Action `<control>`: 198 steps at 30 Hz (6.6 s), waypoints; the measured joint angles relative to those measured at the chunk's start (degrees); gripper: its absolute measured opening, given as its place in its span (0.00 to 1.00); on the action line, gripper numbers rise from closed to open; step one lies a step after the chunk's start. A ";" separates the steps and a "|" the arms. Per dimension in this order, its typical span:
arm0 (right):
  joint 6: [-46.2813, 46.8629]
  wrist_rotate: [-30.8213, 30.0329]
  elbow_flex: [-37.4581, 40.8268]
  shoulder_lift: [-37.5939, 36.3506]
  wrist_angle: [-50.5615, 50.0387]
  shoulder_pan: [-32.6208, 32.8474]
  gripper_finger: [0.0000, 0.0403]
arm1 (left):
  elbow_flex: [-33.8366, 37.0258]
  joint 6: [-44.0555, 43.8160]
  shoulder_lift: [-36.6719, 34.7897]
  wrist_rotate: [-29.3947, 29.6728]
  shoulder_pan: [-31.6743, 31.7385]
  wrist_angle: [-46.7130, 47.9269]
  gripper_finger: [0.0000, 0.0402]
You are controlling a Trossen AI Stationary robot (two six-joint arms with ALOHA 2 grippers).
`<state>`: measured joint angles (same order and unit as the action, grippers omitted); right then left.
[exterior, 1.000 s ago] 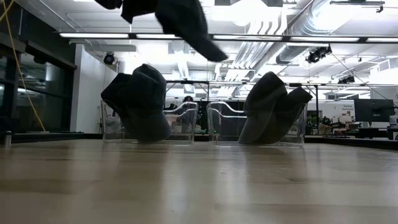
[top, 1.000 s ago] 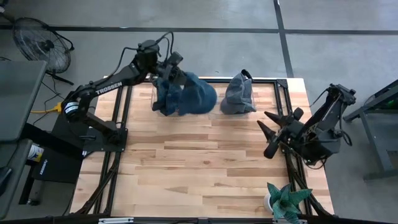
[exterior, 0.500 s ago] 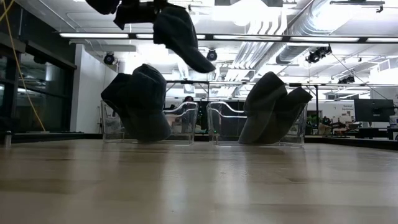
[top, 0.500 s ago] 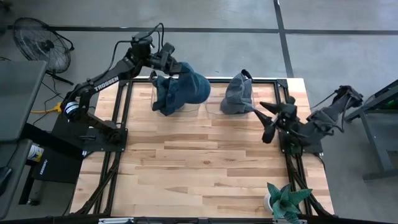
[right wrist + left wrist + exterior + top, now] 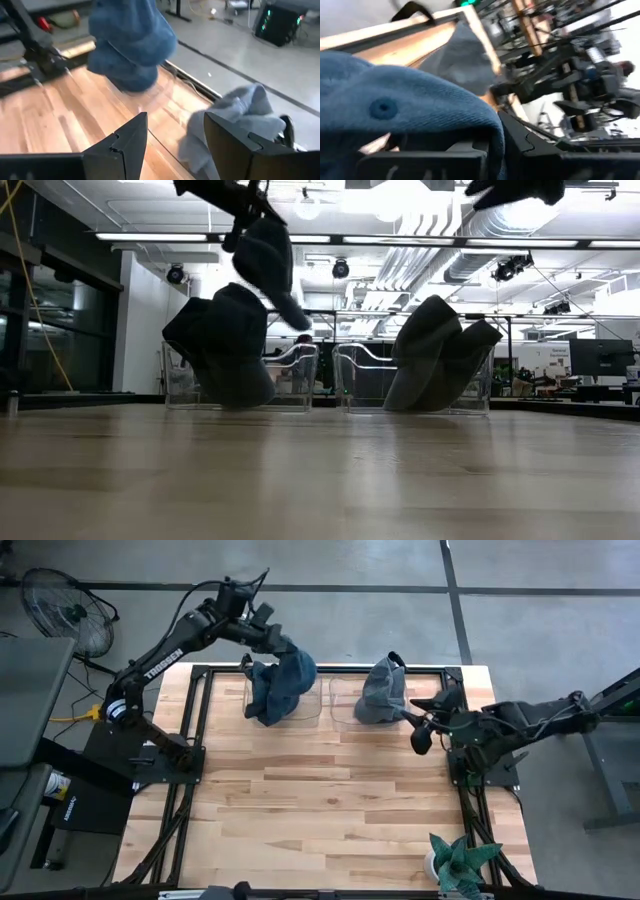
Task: Pick & Place hat
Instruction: Put the blue cap into the left transparent bin, then return to Home Position
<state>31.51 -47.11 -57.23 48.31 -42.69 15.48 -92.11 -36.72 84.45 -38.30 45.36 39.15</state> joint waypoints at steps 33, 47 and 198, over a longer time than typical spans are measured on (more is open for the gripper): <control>-21.44 23.36 0.00 0.02 -8.89 -33.45 0.47 | -12.19 -0.79 7.79 14.37 -4.20 21.39 0.03; -27.48 26.71 0.00 0.09 -5.41 -39.04 0.47 | -13.14 -3.08 10.37 19.36 -7.70 25.78 0.03; -15.66 84.04 26.60 -24.44 25.21 -71.51 0.47 | 81.29 -0.26 -57.35 48.95 -25.62 -63.73 0.40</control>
<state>15.85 36.94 -30.63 23.87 -17.48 -56.03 -10.81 -36.99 27.10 10.65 19.75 -24.59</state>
